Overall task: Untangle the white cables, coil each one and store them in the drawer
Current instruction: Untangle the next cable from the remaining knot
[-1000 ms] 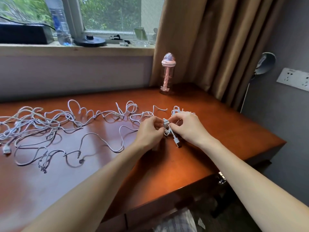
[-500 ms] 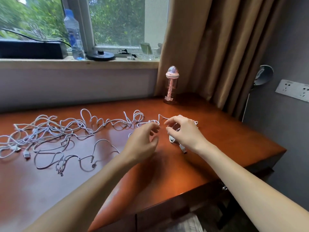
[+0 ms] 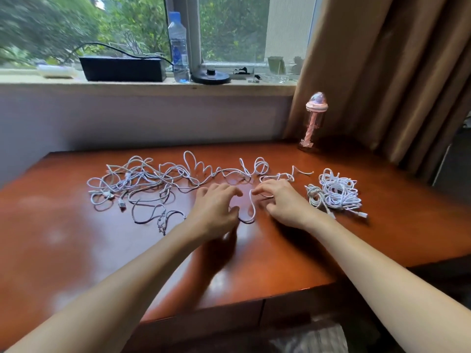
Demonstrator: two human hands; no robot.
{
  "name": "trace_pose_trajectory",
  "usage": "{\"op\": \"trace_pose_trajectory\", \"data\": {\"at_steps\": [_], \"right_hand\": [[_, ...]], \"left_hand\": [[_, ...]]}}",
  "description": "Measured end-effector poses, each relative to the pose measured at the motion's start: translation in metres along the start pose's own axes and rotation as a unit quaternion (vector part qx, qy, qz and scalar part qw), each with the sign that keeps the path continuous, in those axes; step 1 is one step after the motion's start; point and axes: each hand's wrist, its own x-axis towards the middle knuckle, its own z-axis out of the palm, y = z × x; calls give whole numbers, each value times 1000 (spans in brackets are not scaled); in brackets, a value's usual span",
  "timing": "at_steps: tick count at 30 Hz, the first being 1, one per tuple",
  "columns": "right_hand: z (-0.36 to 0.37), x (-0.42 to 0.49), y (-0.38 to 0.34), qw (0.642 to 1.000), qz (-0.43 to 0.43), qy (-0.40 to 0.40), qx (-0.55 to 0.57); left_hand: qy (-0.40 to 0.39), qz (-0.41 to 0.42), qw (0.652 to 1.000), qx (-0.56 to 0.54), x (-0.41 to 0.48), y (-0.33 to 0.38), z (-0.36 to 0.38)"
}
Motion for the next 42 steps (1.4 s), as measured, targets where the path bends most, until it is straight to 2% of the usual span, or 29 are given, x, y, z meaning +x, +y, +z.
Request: {"op": "trace_pose_trajectory", "data": {"at_steps": [7,17,20,25,29,32,36,42], "right_hand": [[7,3,-5,999,5,27,39],[-3,8,-8,994,43,91,34],[-6,7,-11,996,44,70,17],[-3,6,-40,998,-46,22,32],[3,7,-59,997,-73,-13,1],[6,11,-59,995,-93,15,-30],[1,14,-53,998,-49,46,22],[-3,19,-43,989,-55,131,-32]], "left_hand": [[-44,-17,997,64,-2,-11,2],[-5,-54,994,98,-21,-37,-15],[20,-58,992,107,-20,-44,-22],[80,-33,991,99,-14,-30,-32],[123,-20,990,61,-10,-17,-39],[118,-29,991,48,-15,-23,-42],[77,-52,996,18,-30,-44,-41],[73,-40,996,32,-38,-63,-41]]}}
